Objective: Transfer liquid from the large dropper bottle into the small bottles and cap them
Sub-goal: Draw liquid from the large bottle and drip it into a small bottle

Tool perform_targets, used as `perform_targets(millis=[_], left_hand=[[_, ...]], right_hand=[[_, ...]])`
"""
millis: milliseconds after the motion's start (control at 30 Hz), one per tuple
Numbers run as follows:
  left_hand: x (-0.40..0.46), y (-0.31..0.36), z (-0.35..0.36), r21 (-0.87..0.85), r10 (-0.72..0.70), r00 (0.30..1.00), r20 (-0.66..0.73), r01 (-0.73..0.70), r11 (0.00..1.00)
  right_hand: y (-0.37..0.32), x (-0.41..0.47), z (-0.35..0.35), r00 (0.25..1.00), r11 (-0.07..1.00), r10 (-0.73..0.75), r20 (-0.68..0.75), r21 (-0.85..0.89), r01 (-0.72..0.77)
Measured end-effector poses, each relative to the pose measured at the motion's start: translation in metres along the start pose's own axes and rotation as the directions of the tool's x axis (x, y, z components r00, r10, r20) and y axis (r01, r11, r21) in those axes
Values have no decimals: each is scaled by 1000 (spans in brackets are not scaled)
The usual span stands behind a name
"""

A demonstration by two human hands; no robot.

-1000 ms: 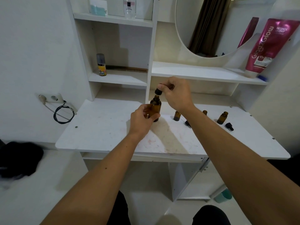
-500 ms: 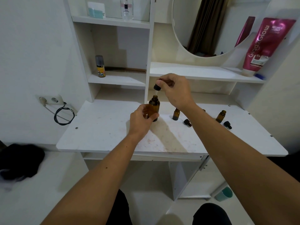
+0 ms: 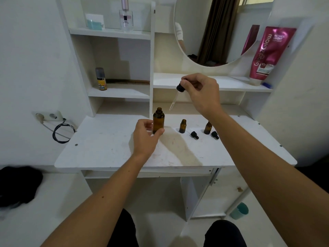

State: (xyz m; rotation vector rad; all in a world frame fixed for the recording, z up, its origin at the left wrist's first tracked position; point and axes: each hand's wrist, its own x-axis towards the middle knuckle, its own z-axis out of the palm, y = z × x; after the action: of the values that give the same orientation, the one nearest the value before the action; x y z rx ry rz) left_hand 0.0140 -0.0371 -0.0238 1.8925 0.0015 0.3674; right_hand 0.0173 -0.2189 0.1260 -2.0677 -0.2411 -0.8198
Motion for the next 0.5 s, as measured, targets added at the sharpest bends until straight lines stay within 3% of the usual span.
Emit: perform_targets(millis=[133, 300, 500], left_hand=[[-18, 6, 7, -29, 49, 999, 13, -49, 998], [-25, 16, 28, -62, 83, 975, 207, -71, 996], [-14, 23, 54, 3, 64, 937, 344, -69, 998]], right_hand=[[12, -6, -15, 1000, 1000, 12, -5, -9, -12], [30, -13, -24, 1000, 1000, 27, 3, -14, -27], [51, -17, -29, 998, 998, 60, 6, -24, -60]])
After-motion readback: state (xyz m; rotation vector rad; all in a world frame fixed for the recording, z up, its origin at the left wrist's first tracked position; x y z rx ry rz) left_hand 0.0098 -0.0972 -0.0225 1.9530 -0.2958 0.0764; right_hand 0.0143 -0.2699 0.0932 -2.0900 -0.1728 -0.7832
